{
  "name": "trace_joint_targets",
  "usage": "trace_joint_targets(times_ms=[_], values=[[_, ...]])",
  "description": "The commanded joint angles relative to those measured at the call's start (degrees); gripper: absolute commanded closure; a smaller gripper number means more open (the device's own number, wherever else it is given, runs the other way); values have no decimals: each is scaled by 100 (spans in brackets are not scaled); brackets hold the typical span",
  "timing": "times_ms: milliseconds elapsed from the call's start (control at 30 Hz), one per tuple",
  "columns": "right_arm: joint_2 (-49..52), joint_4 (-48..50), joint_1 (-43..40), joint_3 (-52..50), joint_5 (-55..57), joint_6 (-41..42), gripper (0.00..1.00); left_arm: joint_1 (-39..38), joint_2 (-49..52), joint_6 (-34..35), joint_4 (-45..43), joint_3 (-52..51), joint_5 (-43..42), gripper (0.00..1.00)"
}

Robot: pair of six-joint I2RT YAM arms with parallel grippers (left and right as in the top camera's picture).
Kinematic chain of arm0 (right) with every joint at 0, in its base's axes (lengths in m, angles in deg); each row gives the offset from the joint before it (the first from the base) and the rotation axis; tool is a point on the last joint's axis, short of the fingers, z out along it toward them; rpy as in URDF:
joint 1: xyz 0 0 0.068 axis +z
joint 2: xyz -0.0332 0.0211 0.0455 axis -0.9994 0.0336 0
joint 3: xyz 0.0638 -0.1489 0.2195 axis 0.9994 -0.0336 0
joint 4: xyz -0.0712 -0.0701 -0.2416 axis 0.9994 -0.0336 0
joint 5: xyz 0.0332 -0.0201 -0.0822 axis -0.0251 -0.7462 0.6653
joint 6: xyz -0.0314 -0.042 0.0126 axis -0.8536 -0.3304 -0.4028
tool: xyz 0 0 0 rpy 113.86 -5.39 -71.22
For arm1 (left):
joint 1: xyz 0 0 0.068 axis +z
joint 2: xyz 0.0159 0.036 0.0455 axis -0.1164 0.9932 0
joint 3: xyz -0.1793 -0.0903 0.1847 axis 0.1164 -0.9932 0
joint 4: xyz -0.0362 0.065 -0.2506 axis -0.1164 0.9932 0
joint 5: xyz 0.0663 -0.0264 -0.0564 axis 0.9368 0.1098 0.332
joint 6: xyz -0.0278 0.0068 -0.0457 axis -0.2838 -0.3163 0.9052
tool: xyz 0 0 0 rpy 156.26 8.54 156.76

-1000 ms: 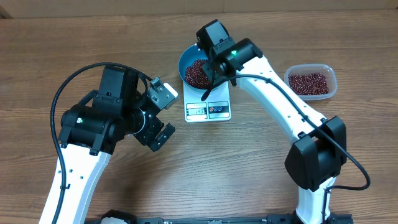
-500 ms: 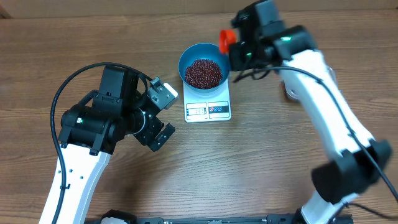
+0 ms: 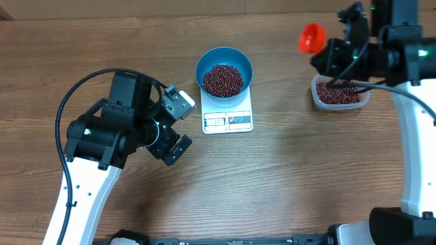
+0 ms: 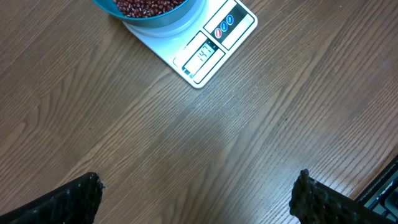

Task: Scoop item into bowl and weigh 150g on scale
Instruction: 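Move the empty scoop back right into the bean tub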

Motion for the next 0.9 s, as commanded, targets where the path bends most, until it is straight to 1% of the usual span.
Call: trace_joint_targets(times_ms=[0,133,233,400,767,867], values=[[-63,-229,-490,120,-76,13,96,24,37,59,-15,2,-111,0],[-44,-444,-876,109,-66,7,96,24,37,59,-15,2,-111,0],[20,-514,-988,109,-24,2,96,24,37,57,-15,2,-111,0],[214,-713,-992,109,496,4,96,24,37,59,-15,2,-111,0],[1012,-942,-992,109,516,-22,96,24,37,59,-15,2,-111,0],[1150,-1025,-992,109,514,-317,96,24,37,59,-15,2,-111,0]])
